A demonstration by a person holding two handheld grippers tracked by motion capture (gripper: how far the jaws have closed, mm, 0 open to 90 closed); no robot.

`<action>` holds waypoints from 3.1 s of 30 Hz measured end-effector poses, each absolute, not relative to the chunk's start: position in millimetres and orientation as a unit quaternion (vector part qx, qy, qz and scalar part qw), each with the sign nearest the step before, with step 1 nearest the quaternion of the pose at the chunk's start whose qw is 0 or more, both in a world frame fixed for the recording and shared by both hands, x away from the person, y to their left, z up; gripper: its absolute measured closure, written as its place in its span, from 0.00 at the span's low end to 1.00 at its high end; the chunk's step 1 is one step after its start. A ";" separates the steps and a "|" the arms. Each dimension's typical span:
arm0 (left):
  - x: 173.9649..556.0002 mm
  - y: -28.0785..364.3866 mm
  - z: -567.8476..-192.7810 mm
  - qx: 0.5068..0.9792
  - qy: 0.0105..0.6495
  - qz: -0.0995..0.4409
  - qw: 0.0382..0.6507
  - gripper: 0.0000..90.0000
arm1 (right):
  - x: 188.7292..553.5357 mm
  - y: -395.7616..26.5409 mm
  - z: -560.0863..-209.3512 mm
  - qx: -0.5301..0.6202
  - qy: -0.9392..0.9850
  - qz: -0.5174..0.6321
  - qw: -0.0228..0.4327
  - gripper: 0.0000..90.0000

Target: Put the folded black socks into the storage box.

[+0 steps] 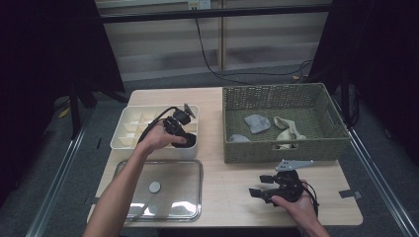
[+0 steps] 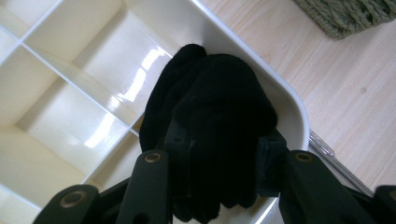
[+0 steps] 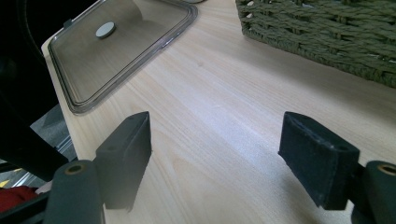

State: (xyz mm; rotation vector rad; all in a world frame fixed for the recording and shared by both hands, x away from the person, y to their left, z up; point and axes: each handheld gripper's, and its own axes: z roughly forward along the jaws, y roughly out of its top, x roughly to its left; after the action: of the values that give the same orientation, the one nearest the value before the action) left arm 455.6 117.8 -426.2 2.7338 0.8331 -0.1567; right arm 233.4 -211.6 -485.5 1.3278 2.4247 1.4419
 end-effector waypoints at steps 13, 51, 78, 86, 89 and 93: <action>457.2 106.9 -441.2 0.953 0.277 -0.054 0.110 0.74 | 232.1 -210.9 -485.2 0.423 0.779 0.463 0.009 0.28; 457.7 117.3 -426.4 0.948 0.277 -0.061 0.145 0.60 | 230.8 -212.6 -485.2 0.427 0.778 0.461 0.009 0.27; 461.2 114.2 -431.7 0.950 0.273 -0.054 0.144 0.69 | 231.3 -209.3 -487.1 0.423 0.782 0.457 0.003 0.27; 469.0 108.3 -440.9 0.945 0.291 -0.061 0.135 0.73 | 230.6 -208.2 -486.8 0.421 0.784 0.456 0.001 0.27; 467.1 108.7 -441.6 0.944 0.295 -0.062 0.136 0.73 | 231.4 -208.0 -487.5 0.421 0.785 0.455 0.001 0.27; 462.8 108.4 -440.5 0.947 0.286 -0.050 0.140 0.72 | 233.0 -207.4 -488.4 0.422 0.785 0.454 0.000 0.27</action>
State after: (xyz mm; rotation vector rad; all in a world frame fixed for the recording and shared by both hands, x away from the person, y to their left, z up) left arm 462.8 108.4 -440.5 2.7354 0.8276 -0.1454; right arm 233.0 -207.4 -488.4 1.3252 2.4651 1.4259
